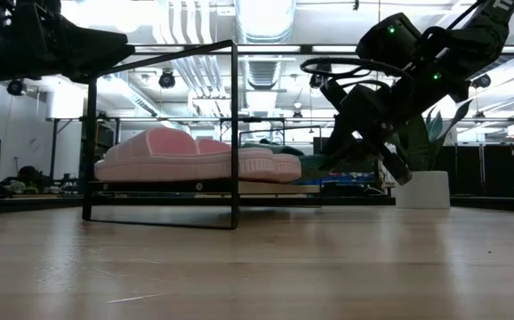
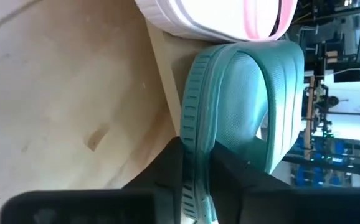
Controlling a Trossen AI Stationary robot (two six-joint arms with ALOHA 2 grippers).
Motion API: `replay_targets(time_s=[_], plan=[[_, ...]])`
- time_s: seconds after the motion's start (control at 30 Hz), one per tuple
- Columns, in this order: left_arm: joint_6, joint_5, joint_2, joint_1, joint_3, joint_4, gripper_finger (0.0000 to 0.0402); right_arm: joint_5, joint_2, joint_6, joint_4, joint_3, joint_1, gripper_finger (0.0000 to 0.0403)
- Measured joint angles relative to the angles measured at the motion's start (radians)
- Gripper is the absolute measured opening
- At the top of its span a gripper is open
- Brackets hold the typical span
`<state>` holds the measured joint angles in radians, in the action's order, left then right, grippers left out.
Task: Pick and place slides into the shelf
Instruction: Put the top dark green slide on the shelf
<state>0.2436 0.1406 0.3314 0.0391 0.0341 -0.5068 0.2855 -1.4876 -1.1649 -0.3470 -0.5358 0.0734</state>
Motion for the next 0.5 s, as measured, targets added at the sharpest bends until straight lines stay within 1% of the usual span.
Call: replay_targets(time_s=[0.2,0.5], plan=[[0.000,0.000,0.000,0.000,0.000,0.000,0.0228,-0.005,0.000,0.030,0.012,0.001,-0.001,0.0096],[0.000,0.000,0.000,0.000,0.000,0.000,0.0228,-0.005,0.000,0.066,0.021,0.001,-0.001,0.0130]])
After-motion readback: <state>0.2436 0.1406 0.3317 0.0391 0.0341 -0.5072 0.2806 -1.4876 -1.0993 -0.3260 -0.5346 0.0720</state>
